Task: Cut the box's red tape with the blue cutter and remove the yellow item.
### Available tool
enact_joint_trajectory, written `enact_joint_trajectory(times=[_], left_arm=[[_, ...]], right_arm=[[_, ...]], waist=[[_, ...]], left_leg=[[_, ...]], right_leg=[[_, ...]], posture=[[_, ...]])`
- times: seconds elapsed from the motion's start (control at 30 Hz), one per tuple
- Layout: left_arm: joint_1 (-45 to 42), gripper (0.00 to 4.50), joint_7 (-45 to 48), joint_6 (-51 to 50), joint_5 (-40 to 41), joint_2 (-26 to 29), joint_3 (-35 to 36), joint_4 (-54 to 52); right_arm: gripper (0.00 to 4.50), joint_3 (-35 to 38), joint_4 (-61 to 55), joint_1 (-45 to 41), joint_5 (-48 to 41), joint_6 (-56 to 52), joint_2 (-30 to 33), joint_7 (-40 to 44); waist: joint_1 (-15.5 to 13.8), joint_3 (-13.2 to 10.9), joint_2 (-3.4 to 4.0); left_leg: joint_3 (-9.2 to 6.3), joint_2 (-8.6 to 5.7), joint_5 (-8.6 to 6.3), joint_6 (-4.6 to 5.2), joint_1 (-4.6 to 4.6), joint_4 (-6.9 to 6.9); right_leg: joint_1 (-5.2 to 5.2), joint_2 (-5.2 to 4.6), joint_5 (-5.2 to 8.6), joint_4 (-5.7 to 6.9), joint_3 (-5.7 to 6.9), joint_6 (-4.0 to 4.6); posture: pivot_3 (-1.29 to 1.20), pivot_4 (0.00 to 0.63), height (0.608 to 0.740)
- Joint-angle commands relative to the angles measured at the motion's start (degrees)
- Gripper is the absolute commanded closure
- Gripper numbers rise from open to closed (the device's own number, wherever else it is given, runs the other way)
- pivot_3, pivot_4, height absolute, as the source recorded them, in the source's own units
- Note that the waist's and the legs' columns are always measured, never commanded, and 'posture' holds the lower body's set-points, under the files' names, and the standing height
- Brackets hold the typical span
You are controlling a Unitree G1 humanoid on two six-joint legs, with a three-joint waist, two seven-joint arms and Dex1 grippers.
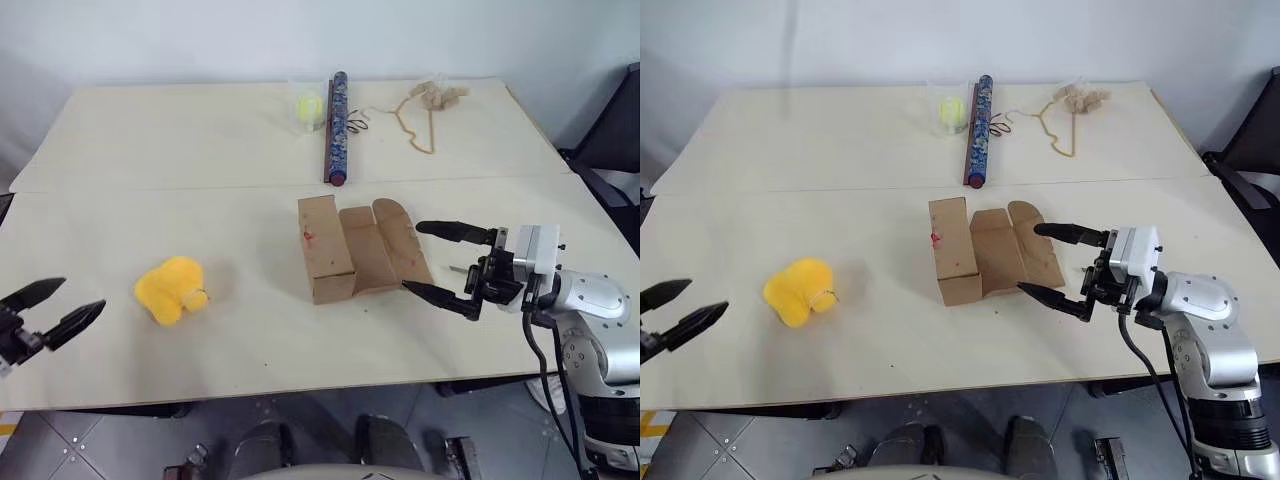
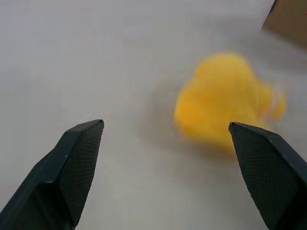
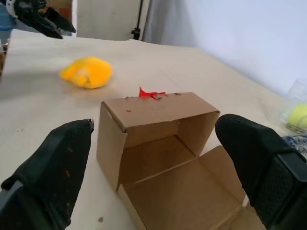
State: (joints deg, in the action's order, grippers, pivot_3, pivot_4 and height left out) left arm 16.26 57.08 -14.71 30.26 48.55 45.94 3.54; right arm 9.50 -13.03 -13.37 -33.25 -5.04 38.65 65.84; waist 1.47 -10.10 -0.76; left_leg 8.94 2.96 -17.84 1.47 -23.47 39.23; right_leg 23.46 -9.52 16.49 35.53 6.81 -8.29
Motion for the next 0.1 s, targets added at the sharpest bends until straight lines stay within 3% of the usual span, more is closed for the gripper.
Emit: enact_joint_trajectory(times=[0.03,0.1], left_arm=[[1.85,0.07,0.26,5.63,-2.14,-0.16,3.08,-0.12],[2.4,0.07,-0.36,7.36,-2.56,-1.23,3.09,-0.48]], right_arm=[[0.0,1.71,-1.08,1.14,-0.88,1.0,0.99,1.31],[0.0,1.64,-0.66,2.22,-0.13,2.11,1.3,2.29]], waist=[[-0.05,0.01,-0.01],[-0.06,0.01,0.0]], left_leg=[[0.0,0.01,-0.01,-0.01,0.02,-0.03],[0.02,0.01,-0.03,-0.04,0.08,-0.08]], right_leg=[[0.0,0.0,0.01,0.0,0.0,0.01],[0.0,-0.03,0.04,0.0,0.0,0.07]], posture=[[0.0,0.15,0.74],[0.0,0.15,0.74]])
